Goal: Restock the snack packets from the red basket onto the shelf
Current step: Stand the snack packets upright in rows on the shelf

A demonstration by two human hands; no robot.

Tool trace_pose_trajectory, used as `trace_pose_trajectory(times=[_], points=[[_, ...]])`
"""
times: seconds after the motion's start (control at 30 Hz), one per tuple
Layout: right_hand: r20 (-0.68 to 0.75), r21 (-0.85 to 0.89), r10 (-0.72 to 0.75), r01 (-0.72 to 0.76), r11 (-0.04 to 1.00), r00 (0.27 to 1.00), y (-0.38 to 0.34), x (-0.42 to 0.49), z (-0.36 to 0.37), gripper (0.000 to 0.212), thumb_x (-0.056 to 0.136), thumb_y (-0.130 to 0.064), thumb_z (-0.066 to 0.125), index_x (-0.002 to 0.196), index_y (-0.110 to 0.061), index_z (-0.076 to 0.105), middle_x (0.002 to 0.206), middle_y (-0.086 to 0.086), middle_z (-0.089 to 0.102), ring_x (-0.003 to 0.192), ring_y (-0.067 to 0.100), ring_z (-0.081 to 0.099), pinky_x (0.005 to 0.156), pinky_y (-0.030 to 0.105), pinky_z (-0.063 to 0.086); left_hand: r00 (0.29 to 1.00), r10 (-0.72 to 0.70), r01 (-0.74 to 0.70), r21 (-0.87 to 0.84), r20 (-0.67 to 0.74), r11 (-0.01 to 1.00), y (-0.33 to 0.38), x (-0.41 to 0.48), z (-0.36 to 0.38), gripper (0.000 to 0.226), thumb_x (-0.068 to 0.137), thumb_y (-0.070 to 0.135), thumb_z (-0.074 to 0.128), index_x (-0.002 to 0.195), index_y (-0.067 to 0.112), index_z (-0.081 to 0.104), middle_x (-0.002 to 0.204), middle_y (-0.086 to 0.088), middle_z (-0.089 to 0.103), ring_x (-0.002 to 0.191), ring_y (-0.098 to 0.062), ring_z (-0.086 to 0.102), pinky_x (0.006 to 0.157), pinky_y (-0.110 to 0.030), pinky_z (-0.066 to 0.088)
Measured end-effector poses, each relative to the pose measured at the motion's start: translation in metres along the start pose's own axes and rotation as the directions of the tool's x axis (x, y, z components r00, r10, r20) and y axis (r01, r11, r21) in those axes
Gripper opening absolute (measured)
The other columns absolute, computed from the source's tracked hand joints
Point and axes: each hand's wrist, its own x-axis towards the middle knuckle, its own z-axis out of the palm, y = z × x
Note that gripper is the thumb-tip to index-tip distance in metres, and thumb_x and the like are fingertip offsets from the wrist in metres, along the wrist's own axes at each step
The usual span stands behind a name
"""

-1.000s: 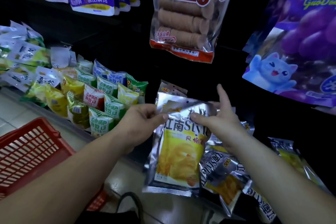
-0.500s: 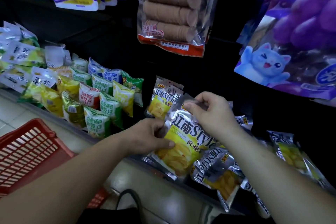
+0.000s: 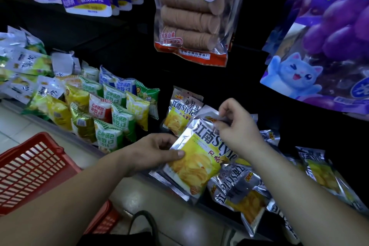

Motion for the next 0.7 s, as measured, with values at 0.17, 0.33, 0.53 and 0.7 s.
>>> trace_pose_trajectory(times=[0.17,0.33,0.53,0.7], points=[[-0.076,0.028,0.019,-0.016,0.999,0.997,0.003,0.001,-0.001,0.032,0.093,0.003,0.054,0.084,-0.025,0.041,0.075,0.003,0.047,0.061,0.014,0.038,0.05,0.016,0.035,0.987,-0.08,0.08,0.007,0.14,0.997,-0.013,-0.008,-0.01,0.027,0.092,0.006,0.074,0.118,0.011,0.069,0.101,0.0,0.077,0.097,-0.015,0.071,0.085,-0.026,0.055],[-0.066,-0.012,0.008,-0.008,1.0,0.998,0.003,0.003,0.009,0.031,0.095,0.0,0.054,0.084,-0.028,0.05,0.081,-0.001,0.057,0.065,0.013,0.047,0.051,0.017,0.04,0.991,-0.13,0.13,0.005,-0.015,0.991,-0.022,-0.009,-0.021,0.016,0.088,-0.001,0.076,0.102,0.001,0.068,0.085,-0.01,0.069,0.07,-0.007,0.069,0.058,-0.023,0.056],[0.002,-0.115,0.027,-0.026,0.993,1.0,-0.004,0.014,0.052,0.032,0.093,-0.01,0.056,0.104,-0.04,0.057,0.097,-0.016,0.054,0.071,0.016,0.06,0.063,0.039,0.054,0.957,-0.189,0.202,0.038,-0.222,0.979,-0.047,0.004,-0.037,0.013,0.082,-0.003,0.081,0.086,0.007,0.074,0.07,-0.002,0.068,0.057,-0.011,0.062,0.049,-0.025,0.054],[0.229,-0.382,0.116,-0.02,0.924,0.966,-0.001,0.047,0.089,0.057,0.071,-0.02,0.059,0.126,-0.035,0.054,0.126,-0.013,0.047,0.117,0.02,0.06,0.089,0.043,0.056,0.924,-0.197,0.263,0.168,-0.327,0.95,-0.08,0.036,-0.054,0.009,0.09,0.009,0.074,0.084,0.003,0.074,0.07,-0.005,0.064,0.061,-0.013,0.056,0.055,-0.021,0.049]])
